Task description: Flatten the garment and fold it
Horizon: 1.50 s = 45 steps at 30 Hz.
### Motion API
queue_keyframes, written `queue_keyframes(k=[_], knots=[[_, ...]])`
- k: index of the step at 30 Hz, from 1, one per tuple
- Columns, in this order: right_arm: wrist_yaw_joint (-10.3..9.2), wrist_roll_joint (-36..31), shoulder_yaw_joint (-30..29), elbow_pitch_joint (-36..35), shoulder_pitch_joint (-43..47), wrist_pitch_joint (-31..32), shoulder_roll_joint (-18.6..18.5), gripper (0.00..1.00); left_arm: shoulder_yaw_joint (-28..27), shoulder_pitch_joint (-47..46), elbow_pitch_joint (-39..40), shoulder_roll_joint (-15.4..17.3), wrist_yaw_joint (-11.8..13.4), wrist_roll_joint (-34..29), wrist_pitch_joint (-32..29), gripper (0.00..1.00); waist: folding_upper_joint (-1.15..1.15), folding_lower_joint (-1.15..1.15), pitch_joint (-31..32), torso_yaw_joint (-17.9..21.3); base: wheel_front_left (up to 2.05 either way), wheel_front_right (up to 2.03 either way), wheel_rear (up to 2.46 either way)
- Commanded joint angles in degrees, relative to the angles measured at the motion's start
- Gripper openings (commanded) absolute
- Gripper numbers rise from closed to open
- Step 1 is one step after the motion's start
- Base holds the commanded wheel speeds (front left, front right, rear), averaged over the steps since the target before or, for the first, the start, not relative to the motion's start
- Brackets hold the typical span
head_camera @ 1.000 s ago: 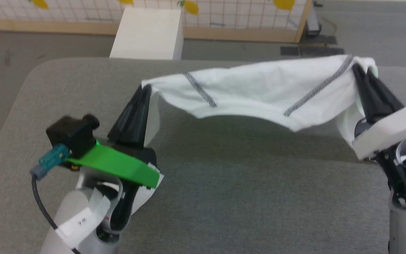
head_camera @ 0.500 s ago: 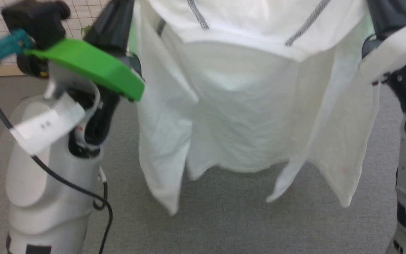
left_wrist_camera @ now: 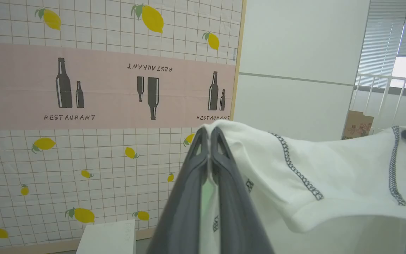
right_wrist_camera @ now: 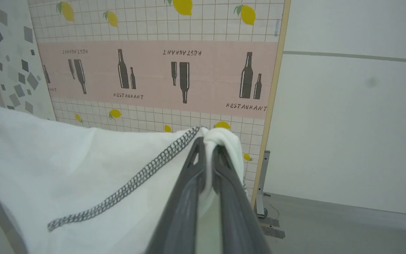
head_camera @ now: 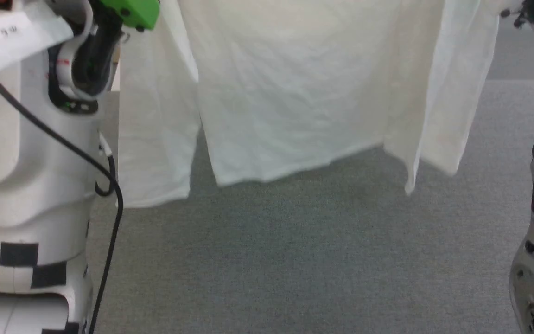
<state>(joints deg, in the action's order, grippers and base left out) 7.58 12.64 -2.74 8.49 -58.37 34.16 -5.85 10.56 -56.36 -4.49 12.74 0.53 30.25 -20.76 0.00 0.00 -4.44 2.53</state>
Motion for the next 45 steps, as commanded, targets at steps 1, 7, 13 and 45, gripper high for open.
queue_keyframes(k=[1,7,13,45], knots=[[-0.09,-1.3,-0.3,1.63,-2.96,-0.77,0.33,0.0,0.06,-2.92,-1.14,0.32,0.29,-0.6,0.1,0.0,0.0,0.0,-4.61,0.79,0.0,0.0,0.0],[-0.09,-5.73,-0.84,9.02,-13.88,-4.3,1.04,0.0,0.82,-12.98,-6.38,0.48,0.94,-3.43,0.89,0.0,0.0,0.0,-13.43,1.8,0.0,0.0,0.0],[-0.09,-10.42,-2.56,15.24,-23.53,-9.35,0.6,0.0,1.49,-23.64,-11.72,0.79,0.81,-6.29,3.58,0.0,0.0,0.0,-22.12,1.91,0.0,0.0,0.0],[-0.09,-4.52,12.32,28.43,-17.78,-30.37,-8.32,0.0,6.92,-15.03,-23.29,0.05,-6.68,-4.69,21.74,0.0,0.0,0.0,-28.17,-1.87,0.0,0.0,0.0]])
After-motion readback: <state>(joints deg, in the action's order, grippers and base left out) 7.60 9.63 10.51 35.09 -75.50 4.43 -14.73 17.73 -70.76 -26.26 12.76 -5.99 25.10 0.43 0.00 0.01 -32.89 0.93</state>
